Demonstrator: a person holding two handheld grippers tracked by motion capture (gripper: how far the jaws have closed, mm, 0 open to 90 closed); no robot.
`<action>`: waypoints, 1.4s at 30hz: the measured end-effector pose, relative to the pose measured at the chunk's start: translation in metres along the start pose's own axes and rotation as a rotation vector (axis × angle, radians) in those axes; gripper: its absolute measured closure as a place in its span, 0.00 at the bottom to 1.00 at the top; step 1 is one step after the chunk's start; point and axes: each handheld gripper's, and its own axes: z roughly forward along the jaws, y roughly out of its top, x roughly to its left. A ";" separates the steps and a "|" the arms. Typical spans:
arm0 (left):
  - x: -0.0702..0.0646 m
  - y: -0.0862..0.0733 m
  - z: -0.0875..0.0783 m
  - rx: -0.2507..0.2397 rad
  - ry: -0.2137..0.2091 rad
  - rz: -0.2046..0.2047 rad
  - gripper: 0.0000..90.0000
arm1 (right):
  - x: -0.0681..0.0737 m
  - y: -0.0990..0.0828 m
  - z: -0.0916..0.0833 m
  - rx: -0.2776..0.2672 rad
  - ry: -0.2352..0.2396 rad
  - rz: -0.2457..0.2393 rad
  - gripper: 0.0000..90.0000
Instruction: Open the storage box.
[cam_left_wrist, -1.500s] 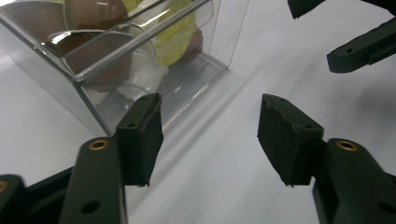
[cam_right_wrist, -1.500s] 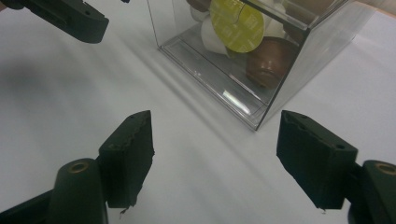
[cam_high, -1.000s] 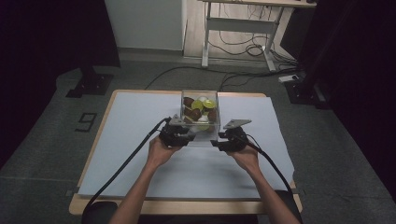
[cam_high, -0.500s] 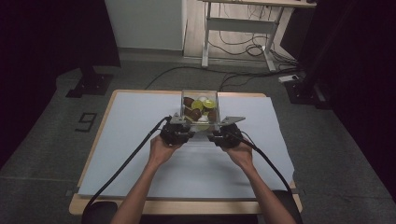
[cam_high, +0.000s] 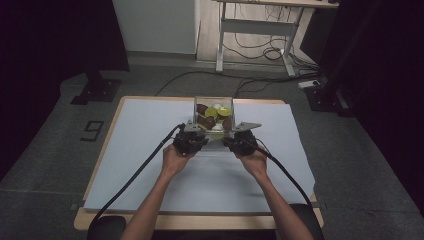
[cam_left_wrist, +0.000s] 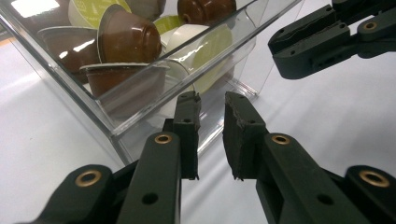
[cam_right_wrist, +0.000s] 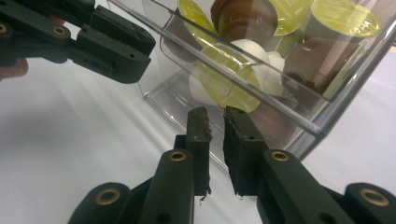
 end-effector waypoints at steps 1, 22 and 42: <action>0.000 0.000 0.000 0.001 0.000 0.001 0.84 | 0.000 0.000 0.001 0.001 -0.006 0.001 0.89; 0.001 0.002 0.006 -0.011 0.007 -0.013 0.85 | -0.003 0.005 0.008 -0.020 -0.004 0.039 0.90; -0.004 0.001 0.003 -0.013 0.028 0.019 0.87 | 0.000 0.004 0.008 -0.026 0.000 0.031 0.90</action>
